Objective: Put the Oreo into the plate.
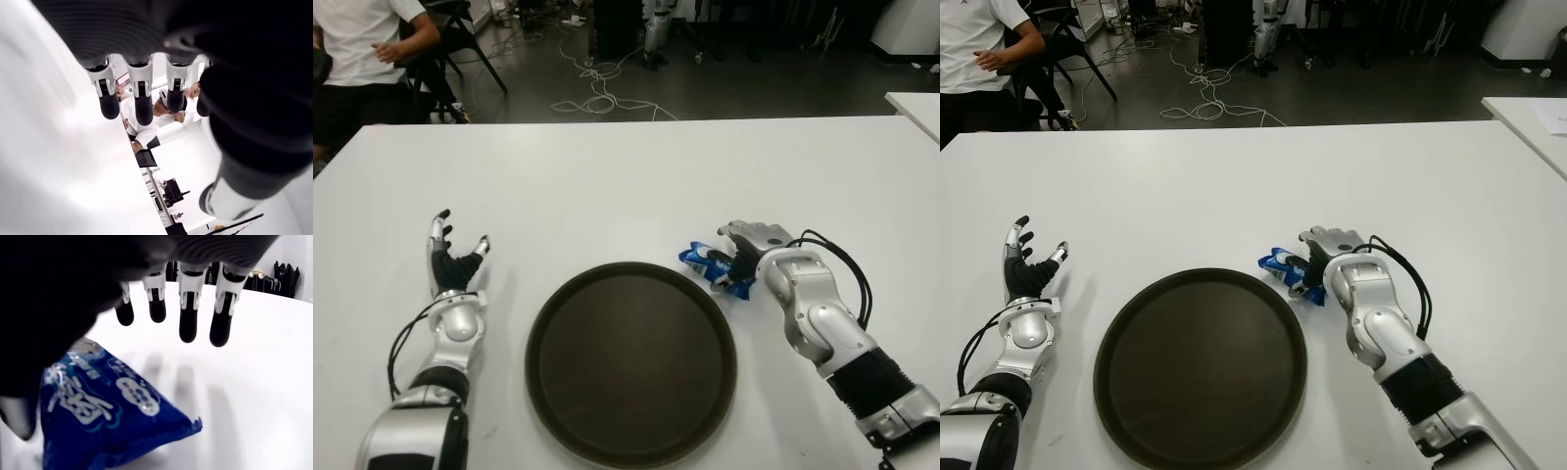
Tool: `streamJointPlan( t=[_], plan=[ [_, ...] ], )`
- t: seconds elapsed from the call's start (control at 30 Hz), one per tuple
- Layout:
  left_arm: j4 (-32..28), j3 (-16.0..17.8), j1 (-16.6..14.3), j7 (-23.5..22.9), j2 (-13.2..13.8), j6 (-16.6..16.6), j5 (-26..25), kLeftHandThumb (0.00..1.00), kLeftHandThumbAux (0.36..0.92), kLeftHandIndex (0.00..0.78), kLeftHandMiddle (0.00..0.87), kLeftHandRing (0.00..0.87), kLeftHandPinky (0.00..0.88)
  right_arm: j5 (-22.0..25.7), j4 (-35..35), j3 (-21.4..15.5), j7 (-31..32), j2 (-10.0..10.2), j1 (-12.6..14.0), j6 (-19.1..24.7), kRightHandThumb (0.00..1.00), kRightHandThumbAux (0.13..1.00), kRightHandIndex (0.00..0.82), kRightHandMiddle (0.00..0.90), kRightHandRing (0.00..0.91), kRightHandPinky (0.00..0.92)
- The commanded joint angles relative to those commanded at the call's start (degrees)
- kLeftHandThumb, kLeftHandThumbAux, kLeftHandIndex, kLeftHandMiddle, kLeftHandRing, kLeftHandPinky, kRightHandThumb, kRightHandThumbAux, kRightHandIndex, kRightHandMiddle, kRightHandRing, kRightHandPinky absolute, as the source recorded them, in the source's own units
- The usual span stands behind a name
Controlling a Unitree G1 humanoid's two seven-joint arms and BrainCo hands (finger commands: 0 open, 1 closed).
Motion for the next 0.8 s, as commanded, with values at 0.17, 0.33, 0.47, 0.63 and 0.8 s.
streamJointPlan(
  t=[0.17, 0.33, 0.47, 0.63, 0.8],
  plan=[
    [0.09, -0.31, 0.03, 0.65, 0.16, 0.23, 0.51, 0.058, 0.812, 0.08, 0.083, 0.102, 0.124, 0.25, 1.14, -0.03, -1.35, 0.12, -0.24, -0.32, 0.0, 0.559, 0.056, 0.118, 0.142, 0.209],
    [0.2, -0.31, -0.01, 0.81, 0.13, 0.21, 0.58, 0.067, 0.796, 0.09, 0.09, 0.107, 0.136, 0.55, 1.95, 0.11, -1.79, 0.18, -0.45, -0.54, 0.0, 0.563, 0.05, 0.114, 0.134, 0.206],
    [0.21, -0.36, 0.04, 1.17, 0.1, 0.24, 0.74, 0.056, 0.799, 0.093, 0.106, 0.125, 0.144, 0.51, 2.3, 0.31, -1.36, 0.23, -0.66, -0.48, 0.0, 0.542, 0.047, 0.112, 0.124, 0.185],
    [0.16, -0.23, 0.07, 1.09, 0.02, 0.21, 0.55, 0.042, 0.804, 0.091, 0.11, 0.126, 0.14, 1.04, 3.09, 0.46, -1.31, 0.2, -0.9, -1.0, 0.0, 0.53, 0.048, 0.113, 0.116, 0.165],
    [0.08, -0.26, 0.12, 0.9, 0.01, 0.17, 0.54, 0.054, 0.795, 0.089, 0.099, 0.115, 0.132, 1.78, 2.79, 0.57, -0.03, -0.07, -0.9, -1.44, 0.0, 0.523, 0.053, 0.123, 0.122, 0.162]
  ],
)
